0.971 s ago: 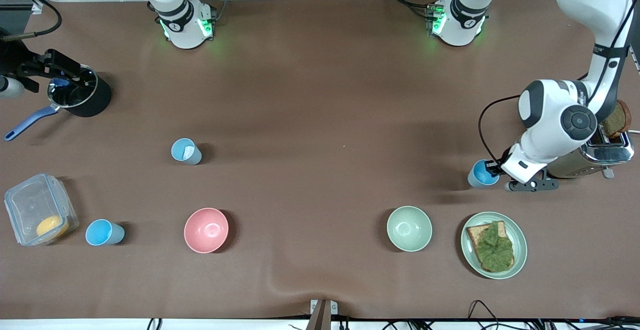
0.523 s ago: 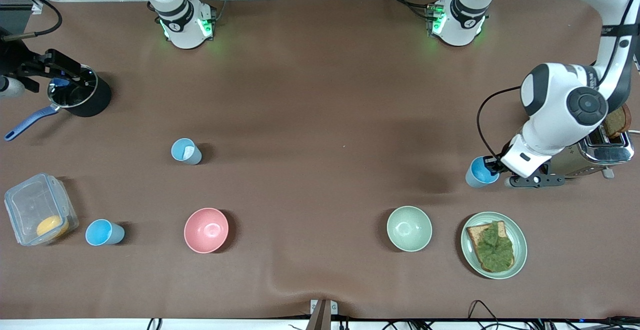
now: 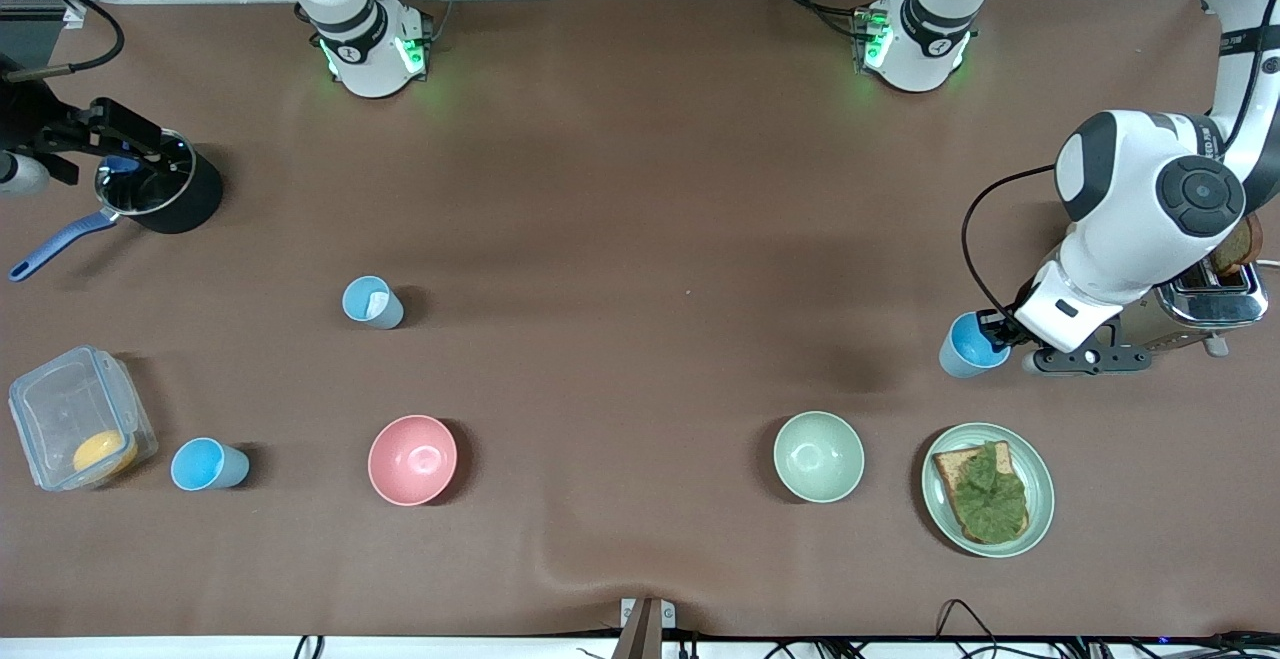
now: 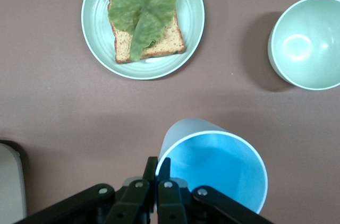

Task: Stack blue cups with both arms
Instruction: 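Lift the blue cup with the left gripper toward the table middle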

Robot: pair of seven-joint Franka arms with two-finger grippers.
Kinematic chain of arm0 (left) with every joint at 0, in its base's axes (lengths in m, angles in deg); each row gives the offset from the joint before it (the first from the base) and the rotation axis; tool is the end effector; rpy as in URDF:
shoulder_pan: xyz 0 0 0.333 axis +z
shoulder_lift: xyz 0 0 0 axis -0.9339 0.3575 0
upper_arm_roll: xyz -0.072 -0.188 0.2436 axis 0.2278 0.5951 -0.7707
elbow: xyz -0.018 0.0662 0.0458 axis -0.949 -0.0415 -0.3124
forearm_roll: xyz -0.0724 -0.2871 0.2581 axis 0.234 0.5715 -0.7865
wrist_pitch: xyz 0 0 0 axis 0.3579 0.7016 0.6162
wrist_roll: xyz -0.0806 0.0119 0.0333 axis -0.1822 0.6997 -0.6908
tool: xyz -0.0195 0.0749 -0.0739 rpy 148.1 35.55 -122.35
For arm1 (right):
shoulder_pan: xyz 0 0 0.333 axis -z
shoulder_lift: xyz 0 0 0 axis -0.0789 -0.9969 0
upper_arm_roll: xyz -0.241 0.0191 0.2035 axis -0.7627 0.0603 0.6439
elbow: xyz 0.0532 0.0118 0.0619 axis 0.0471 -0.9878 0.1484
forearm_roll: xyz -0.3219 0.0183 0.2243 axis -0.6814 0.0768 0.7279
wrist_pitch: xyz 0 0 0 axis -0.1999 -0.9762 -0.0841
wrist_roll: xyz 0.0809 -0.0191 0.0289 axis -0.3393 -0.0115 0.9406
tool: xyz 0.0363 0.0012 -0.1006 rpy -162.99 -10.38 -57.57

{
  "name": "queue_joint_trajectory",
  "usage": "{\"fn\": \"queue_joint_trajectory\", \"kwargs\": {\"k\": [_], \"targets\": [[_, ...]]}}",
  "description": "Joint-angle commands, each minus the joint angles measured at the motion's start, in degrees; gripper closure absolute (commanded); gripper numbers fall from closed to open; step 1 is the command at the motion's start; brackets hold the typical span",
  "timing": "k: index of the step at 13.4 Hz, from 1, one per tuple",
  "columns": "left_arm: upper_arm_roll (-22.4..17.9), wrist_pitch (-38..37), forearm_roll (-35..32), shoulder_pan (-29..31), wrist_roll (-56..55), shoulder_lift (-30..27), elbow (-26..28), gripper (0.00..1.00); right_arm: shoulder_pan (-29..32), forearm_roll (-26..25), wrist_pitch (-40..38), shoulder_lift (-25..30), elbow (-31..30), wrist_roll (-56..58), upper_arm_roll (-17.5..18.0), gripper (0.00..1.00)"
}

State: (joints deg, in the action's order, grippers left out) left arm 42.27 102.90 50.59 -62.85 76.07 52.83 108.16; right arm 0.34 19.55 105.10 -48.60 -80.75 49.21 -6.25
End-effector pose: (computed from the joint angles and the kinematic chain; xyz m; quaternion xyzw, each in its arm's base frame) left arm 0.6142 -0.0631 0.3867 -0.9986 0.0026 -0.0533 0.0047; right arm 0.5315 0.0011 0.6444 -0.9979 -0.0492 0.0428 0.0011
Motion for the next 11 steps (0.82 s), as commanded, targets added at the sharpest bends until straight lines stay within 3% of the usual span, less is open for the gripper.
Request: {"fn": "queue_joint_trajectory", "kwargs": {"k": [1,6,11], "targets": [[1.60,-2.10,-0.53,0.48,-1.03,-1.56,-0.58,1.00,-0.20,0.79,-0.97,0.09,0.86,-0.58,-0.19,0.00],[1.60,-7.72,-0.35,0.48,-0.94,-1.56,-3.66,1.00,-0.29,0.79,-0.88,0.09,0.86,-0.58,-0.19,0.00],[2.65,-8.79,0.26,0.13,-1.03,-1.12,-5.06,1.00,-0.29,0.79,-0.88,0.09,0.86,-0.58,-0.10,0.00]]}}
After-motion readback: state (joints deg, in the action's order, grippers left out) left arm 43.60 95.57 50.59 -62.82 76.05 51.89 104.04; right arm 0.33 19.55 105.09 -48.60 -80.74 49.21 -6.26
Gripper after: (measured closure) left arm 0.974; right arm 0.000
